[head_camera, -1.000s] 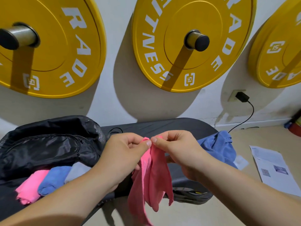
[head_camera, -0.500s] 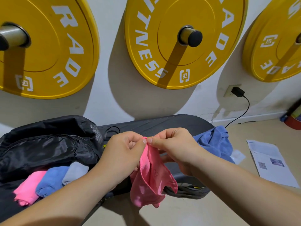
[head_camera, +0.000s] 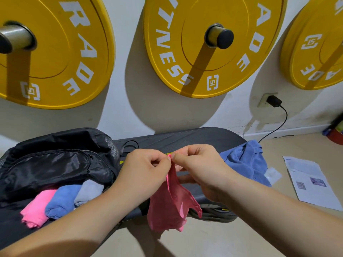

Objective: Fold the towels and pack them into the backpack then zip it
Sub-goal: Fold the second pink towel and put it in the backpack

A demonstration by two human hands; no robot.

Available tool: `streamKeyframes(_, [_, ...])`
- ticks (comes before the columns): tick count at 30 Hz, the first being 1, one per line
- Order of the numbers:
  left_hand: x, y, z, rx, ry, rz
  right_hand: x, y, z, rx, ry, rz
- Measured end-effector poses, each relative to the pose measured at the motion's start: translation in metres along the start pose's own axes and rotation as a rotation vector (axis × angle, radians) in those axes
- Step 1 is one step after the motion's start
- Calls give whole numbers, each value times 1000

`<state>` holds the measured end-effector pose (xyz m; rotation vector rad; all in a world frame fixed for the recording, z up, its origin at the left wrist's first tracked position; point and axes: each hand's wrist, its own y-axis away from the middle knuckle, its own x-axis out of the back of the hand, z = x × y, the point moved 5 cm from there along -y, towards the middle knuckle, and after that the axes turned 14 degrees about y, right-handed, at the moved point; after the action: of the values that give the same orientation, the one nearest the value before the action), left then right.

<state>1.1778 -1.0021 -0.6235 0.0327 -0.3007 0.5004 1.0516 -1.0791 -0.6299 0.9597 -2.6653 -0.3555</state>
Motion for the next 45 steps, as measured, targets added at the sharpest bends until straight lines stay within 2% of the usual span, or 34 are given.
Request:
streamKeyframes(6, [4, -2, -9, 21, 22, 29, -14, 0, 6, -118, -174, -125])
streamKeyframes(9, [10, -6, -11, -2, 22, 30, -16, 3, 1, -95, -149, -148])
streamKeyframes(13, [12, -3, 6, -72, 65, -78, 6, -4, -10, 110, 269, 37])
streamKeyframes(17, [23, 0, 19, -52, 356, -155, 7, -5, -16, 379, 529, -141])
streamKeyframes(20, [38, -1, 32, -99, 523, -116, 9, -7, -13, 474, 684, -142])
streamKeyframes(27, [60, -9, 30, -134, 541, 20, 30, -13, -2, 351, 810, -177])
streamKeyframes(32, [67, -14, 20, -122, 498, 82, 50, -20, 19, 246, 794, -154])
streamKeyframes(37, [72, -20, 9, -112, 400, 105, 79, -23, 25, 190, 857, 19])
streamKeyframes(41, [71, -20, 5, -127, 269, 92, 90, -20, 16, 277, 1134, 231])
streamKeyframes(45, [69, -21, 5, -140, 239, 86, 102, -22, 7, 283, 1167, 347])
